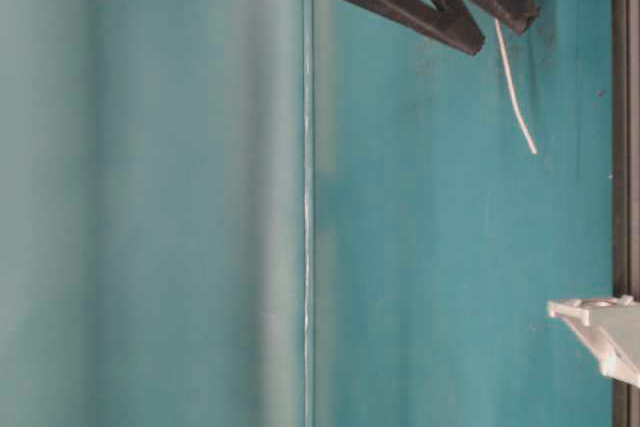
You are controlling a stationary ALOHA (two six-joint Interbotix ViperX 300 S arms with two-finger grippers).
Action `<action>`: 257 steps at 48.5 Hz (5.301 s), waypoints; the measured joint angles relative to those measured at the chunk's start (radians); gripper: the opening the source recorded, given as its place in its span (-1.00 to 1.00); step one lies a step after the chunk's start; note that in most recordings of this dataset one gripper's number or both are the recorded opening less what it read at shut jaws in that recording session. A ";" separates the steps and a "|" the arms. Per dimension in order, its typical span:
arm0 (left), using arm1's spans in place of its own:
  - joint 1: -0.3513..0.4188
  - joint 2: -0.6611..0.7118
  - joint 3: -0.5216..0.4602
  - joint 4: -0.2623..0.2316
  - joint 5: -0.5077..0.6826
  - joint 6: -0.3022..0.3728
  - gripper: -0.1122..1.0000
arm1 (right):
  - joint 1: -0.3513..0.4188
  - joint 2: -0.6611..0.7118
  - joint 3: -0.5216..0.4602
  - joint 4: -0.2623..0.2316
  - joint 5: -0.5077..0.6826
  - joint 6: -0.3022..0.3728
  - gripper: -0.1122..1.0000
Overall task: Insert the wire into the hole on the left side and pull it with the left arm.
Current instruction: 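Lower the right gripper and close it on the white wire, then lift the wire and carry it left toward the white bracket on the rail, then align the wire tip with the bracket hole using the right gripper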
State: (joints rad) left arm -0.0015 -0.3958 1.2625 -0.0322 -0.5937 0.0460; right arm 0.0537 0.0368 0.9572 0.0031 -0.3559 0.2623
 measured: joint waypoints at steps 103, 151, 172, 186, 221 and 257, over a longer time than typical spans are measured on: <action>-0.014 0.000 -0.035 -0.006 0.018 -0.011 0.34 | -0.008 -0.356 0.008 -0.012 0.176 0.000 -0.71; -0.210 0.388 -0.018 -0.041 -0.408 -0.084 0.32 | 0.394 -0.072 0.058 0.673 -0.400 -0.453 -0.71; -0.272 0.572 -0.095 -0.041 -0.508 -0.084 0.32 | 0.514 0.115 -0.026 0.841 -0.563 -0.466 -0.71; -0.301 0.591 -0.100 -0.043 -0.509 -0.083 0.32 | 0.523 0.193 -0.074 0.841 -0.575 -0.465 -0.71; -0.304 0.592 -0.101 -0.043 -0.511 -0.083 0.31 | 0.528 0.285 -0.091 0.841 -0.660 -0.465 -0.71; -0.305 0.592 -0.109 -0.041 -0.509 -0.081 0.31 | 0.526 0.290 -0.087 0.841 -0.672 -0.465 -0.71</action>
State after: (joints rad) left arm -0.3068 0.1963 1.1536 -0.0736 -1.1029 -0.0353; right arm 0.5798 0.3267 0.8698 0.8437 -1.0278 -0.2025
